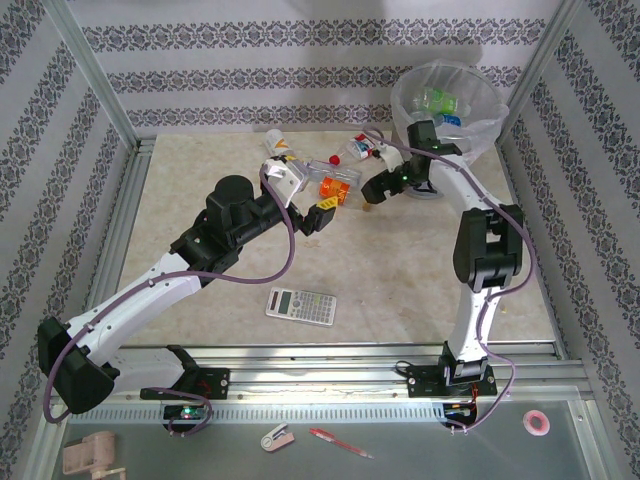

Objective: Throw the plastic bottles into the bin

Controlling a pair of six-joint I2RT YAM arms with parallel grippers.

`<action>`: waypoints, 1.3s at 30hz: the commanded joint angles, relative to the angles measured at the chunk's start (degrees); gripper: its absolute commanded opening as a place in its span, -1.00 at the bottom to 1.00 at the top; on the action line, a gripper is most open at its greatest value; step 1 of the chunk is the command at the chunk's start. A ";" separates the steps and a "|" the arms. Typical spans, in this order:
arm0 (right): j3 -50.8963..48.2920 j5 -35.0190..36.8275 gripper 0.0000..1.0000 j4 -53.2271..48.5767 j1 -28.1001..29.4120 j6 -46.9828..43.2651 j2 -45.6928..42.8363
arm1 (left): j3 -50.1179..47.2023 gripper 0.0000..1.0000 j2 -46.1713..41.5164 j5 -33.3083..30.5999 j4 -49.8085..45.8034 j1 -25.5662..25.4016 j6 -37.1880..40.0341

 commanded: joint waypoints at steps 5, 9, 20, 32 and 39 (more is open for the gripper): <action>5.65 1.05 0.85 -4.54 1.60 -3.32 6.97 | 1.72 0.99 0.41 -0.07 -2.21 0.12 1.32; 7.75 3.28 0.84 -5.15 1.78 -4.04 9.89 | 2.17 0.99 0.77 0.21 -2.84 0.46 1.36; 12.74 3.70 0.80 -8.20 2.89 -5.89 15.46 | 3.13 0.99 1.52 0.68 -4.07 1.34 1.56; 14.01 5.61 0.44 -9.91 4.80 -6.37 17.85 | 3.12 0.99 1.91 1.82 -3.91 2.42 1.38; 13.64 8.68 0.17 -10.22 5.98 -6.69 17.99 | 2.54 0.99 1.56 1.97 -3.82 2.78 1.31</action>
